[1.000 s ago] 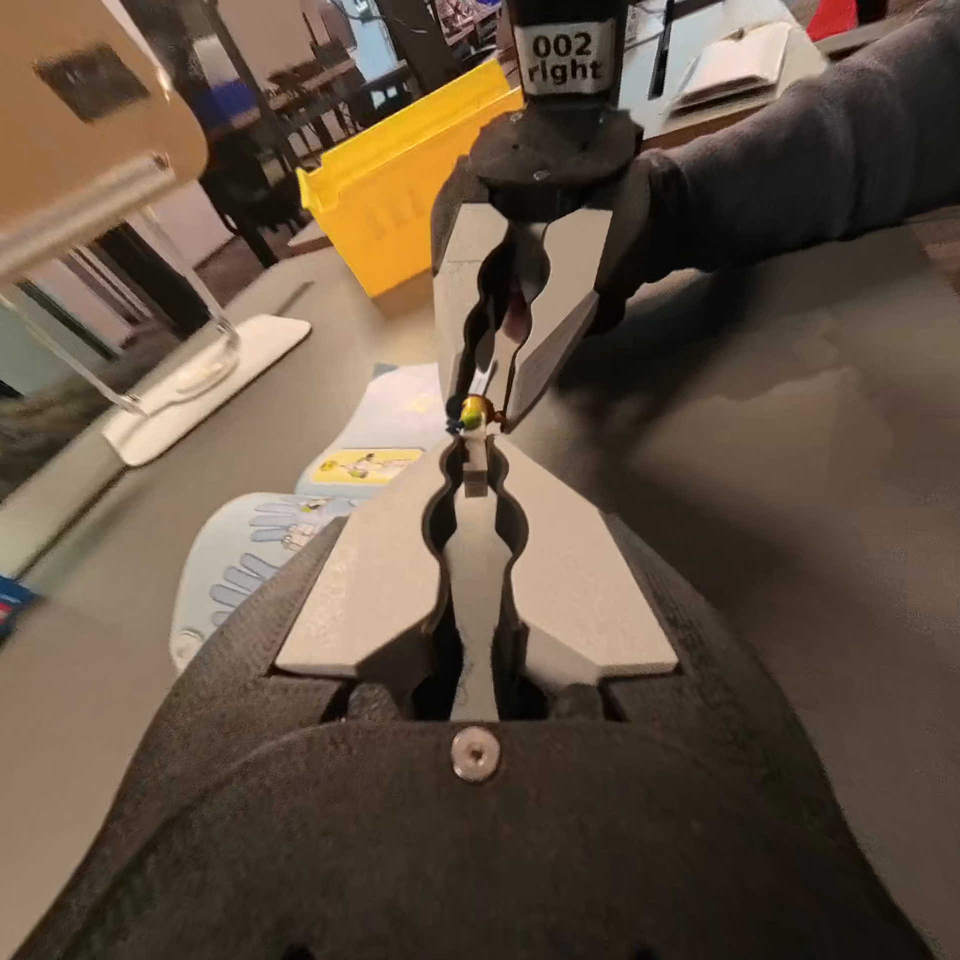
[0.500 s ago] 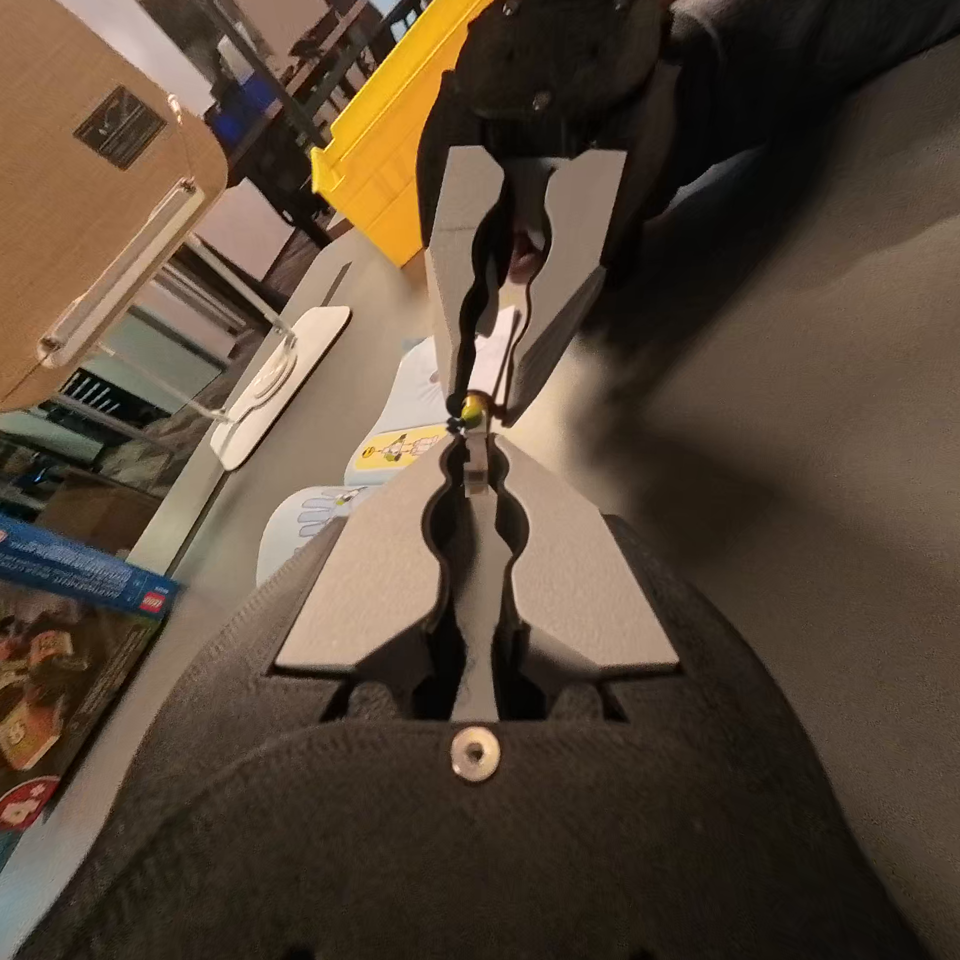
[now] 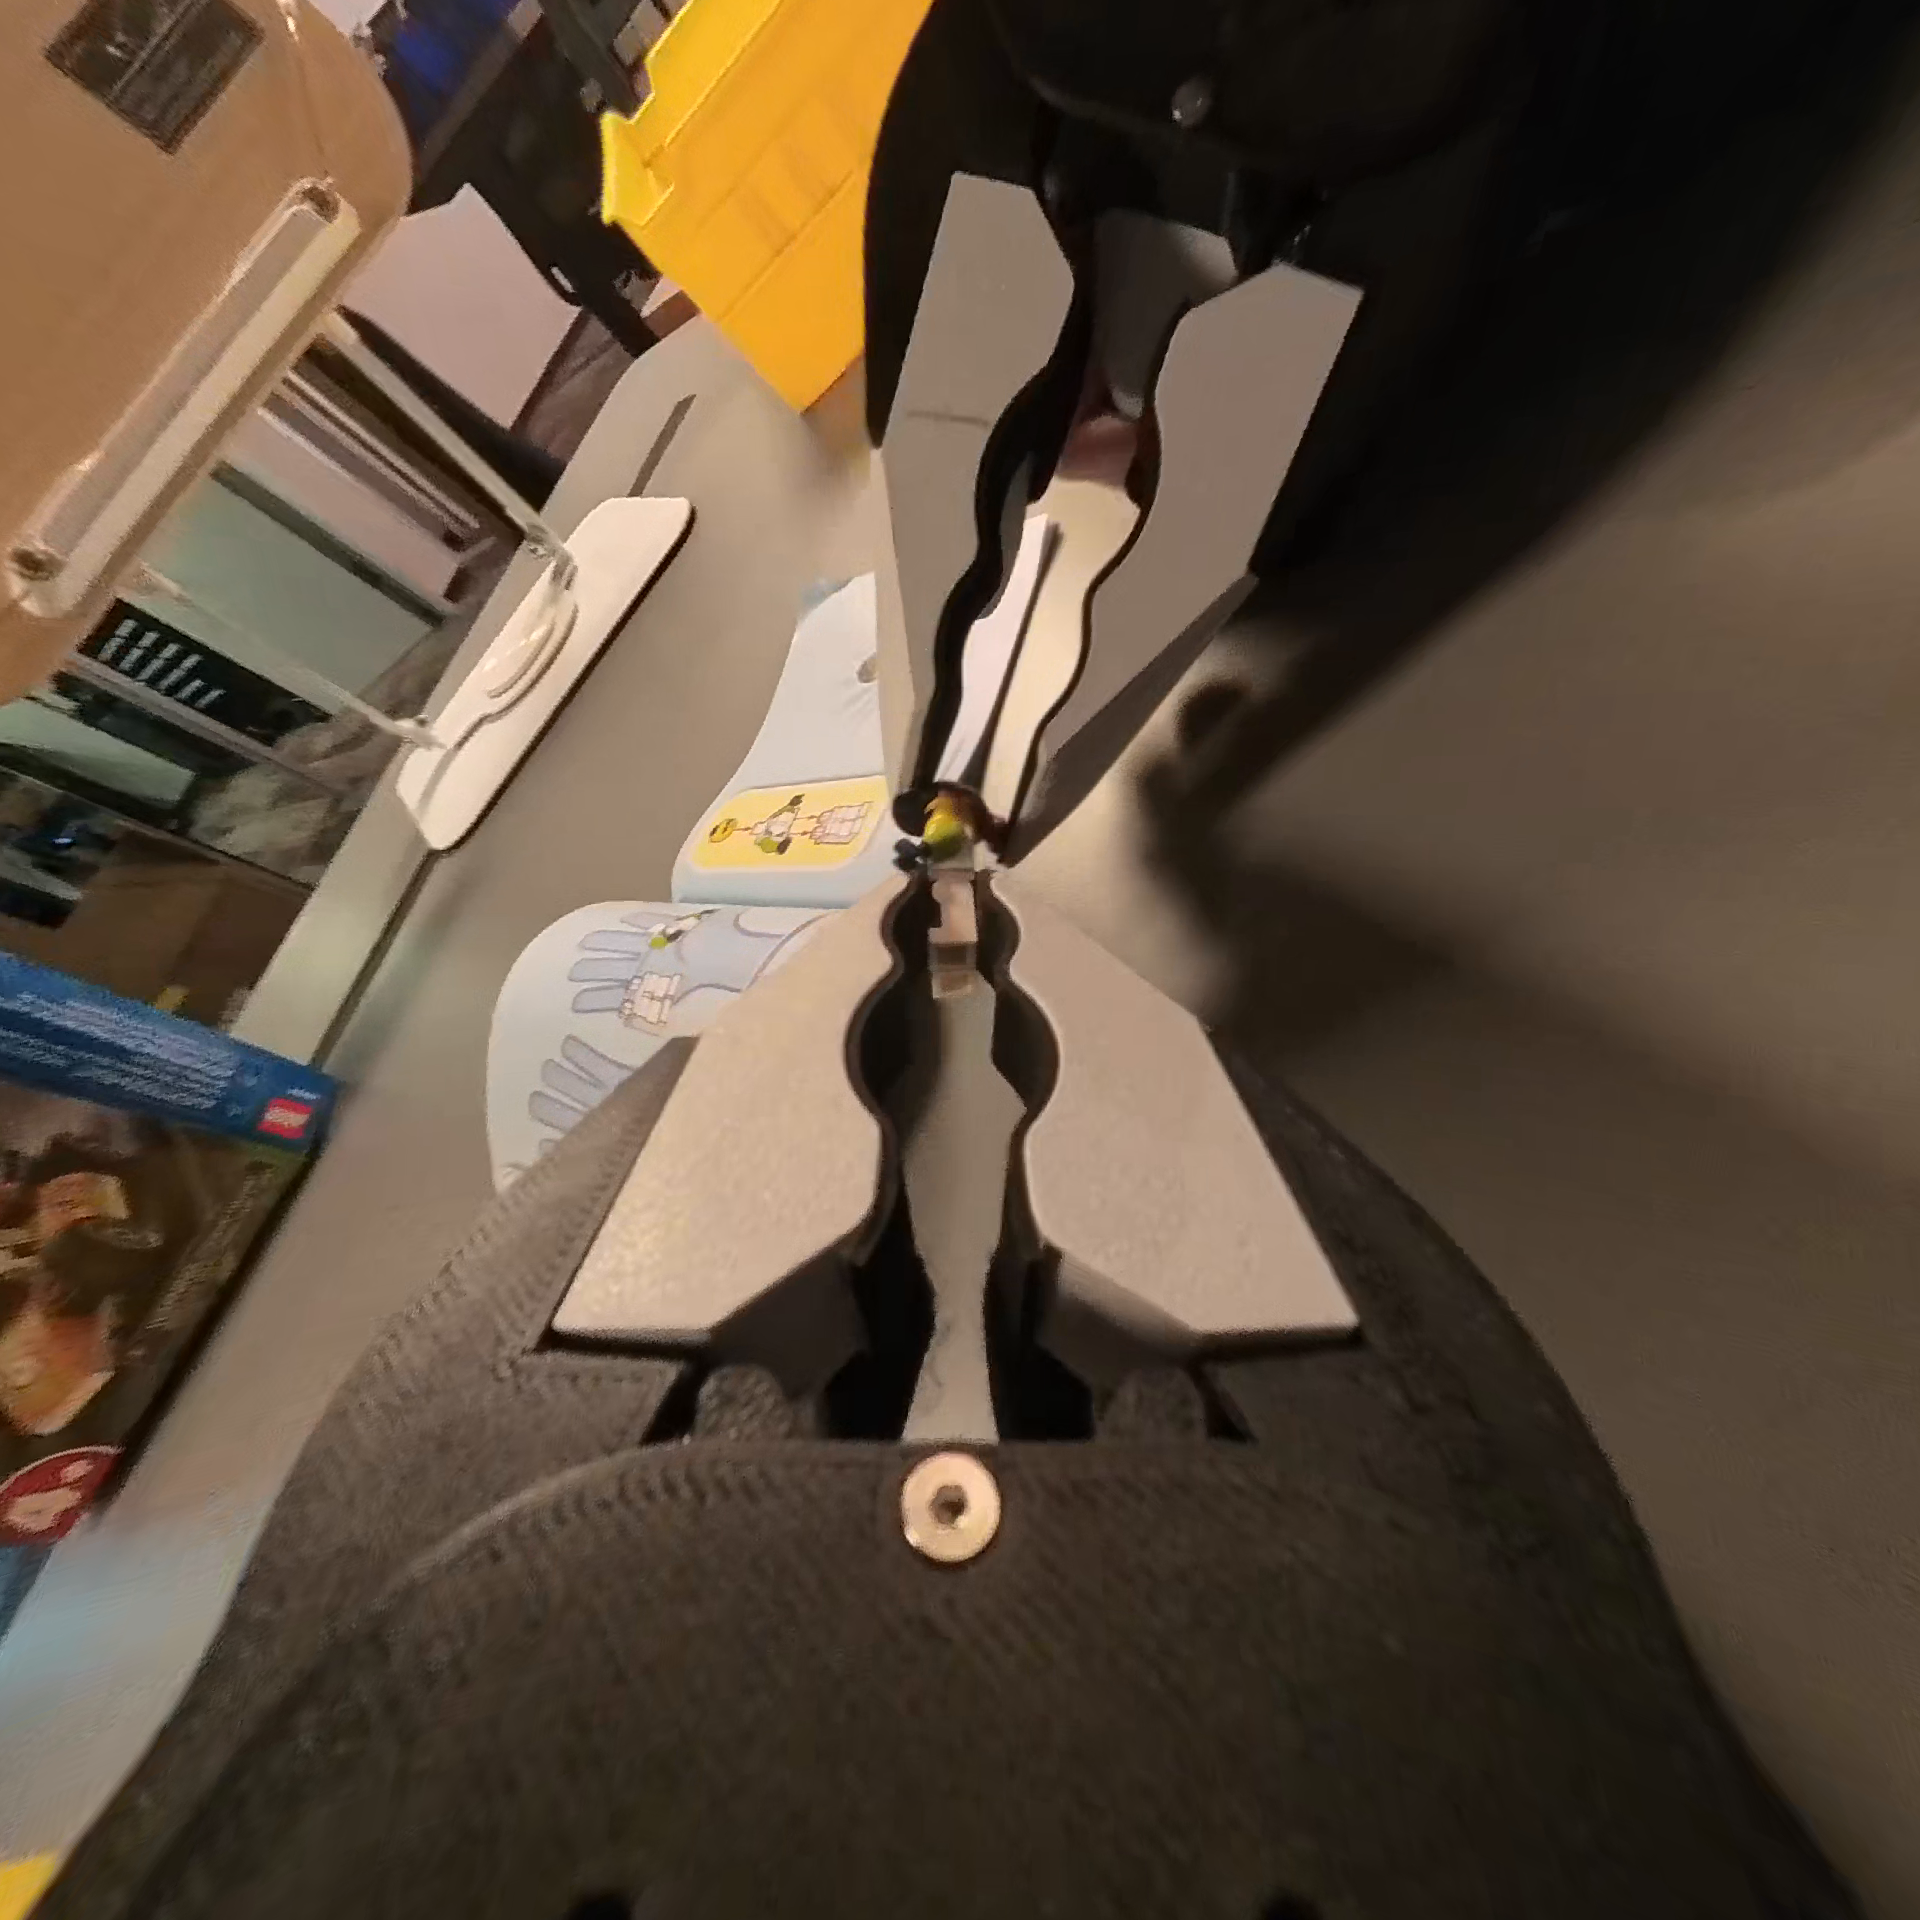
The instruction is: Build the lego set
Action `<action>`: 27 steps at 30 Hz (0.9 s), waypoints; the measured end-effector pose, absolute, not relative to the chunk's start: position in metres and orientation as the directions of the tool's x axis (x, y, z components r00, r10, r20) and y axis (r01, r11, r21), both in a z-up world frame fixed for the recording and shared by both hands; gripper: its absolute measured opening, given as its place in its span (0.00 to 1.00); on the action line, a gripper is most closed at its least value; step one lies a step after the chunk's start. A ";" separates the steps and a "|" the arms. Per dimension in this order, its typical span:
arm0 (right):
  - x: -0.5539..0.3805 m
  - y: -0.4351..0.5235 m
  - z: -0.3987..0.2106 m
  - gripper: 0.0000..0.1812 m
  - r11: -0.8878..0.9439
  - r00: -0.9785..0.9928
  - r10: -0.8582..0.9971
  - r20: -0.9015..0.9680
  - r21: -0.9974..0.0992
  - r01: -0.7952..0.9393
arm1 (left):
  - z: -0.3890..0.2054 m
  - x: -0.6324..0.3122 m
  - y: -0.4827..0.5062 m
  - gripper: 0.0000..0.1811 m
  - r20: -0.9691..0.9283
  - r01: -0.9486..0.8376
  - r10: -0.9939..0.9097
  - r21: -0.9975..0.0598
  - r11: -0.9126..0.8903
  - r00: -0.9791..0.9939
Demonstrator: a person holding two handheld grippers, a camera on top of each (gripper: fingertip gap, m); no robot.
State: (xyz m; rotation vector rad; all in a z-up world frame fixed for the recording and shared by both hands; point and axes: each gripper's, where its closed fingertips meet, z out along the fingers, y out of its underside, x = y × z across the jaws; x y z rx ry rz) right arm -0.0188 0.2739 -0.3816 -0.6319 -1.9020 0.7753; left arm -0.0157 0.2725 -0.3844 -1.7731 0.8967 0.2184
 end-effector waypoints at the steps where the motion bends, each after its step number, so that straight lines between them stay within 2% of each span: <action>1: -0.018 0.273 -0.382 0.08 0.662 -0.426 0.704 0.569 -0.743 0.102 | -0.385 -0.015 0.272 0.03 -0.531 -0.653 -0.476 -0.747 -0.128 0.701; 11: -0.021 0.276 -0.393 0.08 0.674 -0.454 0.700 0.551 -0.720 0.166 | -0.394 -0.016 0.274 0.03 -0.516 -0.657 -0.492 -0.735 -0.167 0.701; 20: -0.025 0.281 -0.390 0.08 0.587 -0.439 0.775 0.454 -0.775 0.235 | -0.391 -0.020 0.279 0.03 -0.534 -0.655 -0.440 -0.732 -0.187 0.722; 27: -0.020 0.277 -0.403 0.08 0.731 -0.485 0.650 0.585 -0.657 0.186 | -0.403 -0.014 0.275 0.03 -0.536 -0.698 -0.513 -0.691 -0.190 0.670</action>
